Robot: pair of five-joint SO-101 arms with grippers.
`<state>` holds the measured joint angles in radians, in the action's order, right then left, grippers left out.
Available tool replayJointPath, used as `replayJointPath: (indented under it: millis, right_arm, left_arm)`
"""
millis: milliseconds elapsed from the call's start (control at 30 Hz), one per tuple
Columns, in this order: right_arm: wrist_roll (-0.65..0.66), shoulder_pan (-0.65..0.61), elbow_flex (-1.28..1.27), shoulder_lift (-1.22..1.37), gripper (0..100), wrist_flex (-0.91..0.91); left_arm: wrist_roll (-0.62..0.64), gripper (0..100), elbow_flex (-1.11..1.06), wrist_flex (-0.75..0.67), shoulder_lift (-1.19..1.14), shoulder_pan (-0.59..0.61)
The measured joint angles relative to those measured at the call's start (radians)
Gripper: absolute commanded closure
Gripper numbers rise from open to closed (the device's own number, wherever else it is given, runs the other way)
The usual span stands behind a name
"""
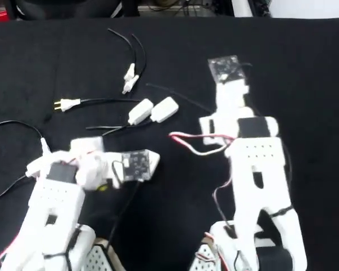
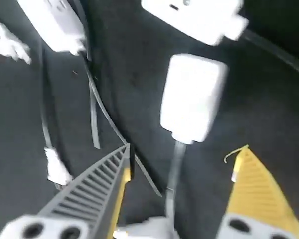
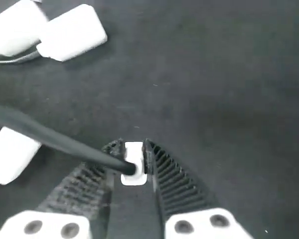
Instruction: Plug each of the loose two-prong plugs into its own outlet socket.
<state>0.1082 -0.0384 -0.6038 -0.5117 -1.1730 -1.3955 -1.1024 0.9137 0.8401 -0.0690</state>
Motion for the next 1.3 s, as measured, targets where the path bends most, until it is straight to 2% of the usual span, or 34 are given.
replayJointPath:
  millis: [233,467,533,667,700,867,1000,1133,1200,1300]
  right_arm:
    - [0.000,0.038,0.000,0.003,98.7,0.000]
    - [0.000,0.038,0.000,0.003,98.7,0.000]
    - [0.000,0.038,0.000,0.003,98.7,0.000]
    - [0.000,0.038,0.000,0.003,98.7,0.000]
    - [0.000,0.038,0.000,0.003,98.7,0.000]
    - [0.000,0.038,0.000,0.003,98.7,0.000]
    - [0.000,0.038,0.000,0.003,98.7,0.000]
    - [0.000,0.038,0.000,0.003,98.7,0.000]
    - [0.000,0.038,0.000,0.003,98.7,0.000]
    - [0.000,0.011,0.000,0.003,98.7,0.000]
  left_arm:
    - [0.000,68,0.058,-0.230,-0.334,-0.041]
    - [0.000,69,0.063,-0.273,-0.448,-0.080]
    - [0.000,75,0.063,-0.273,-0.451,-0.089]
    - [0.009,96,0.058,-0.265,-0.454,-0.097]
    - [0.031,98,0.058,-0.265,-0.454,-0.098]
    - [0.160,95,0.055,-0.272,-0.456,-0.101]
    - [0.353,94,0.054,-0.258,-0.456,-0.098]
    - [0.532,93,0.109,-0.080,-0.456,-0.101]
    - [0.631,88,0.152,0.020,-0.460,-0.109]
    - [0.755,75,0.189,0.091,-0.460,-0.107]
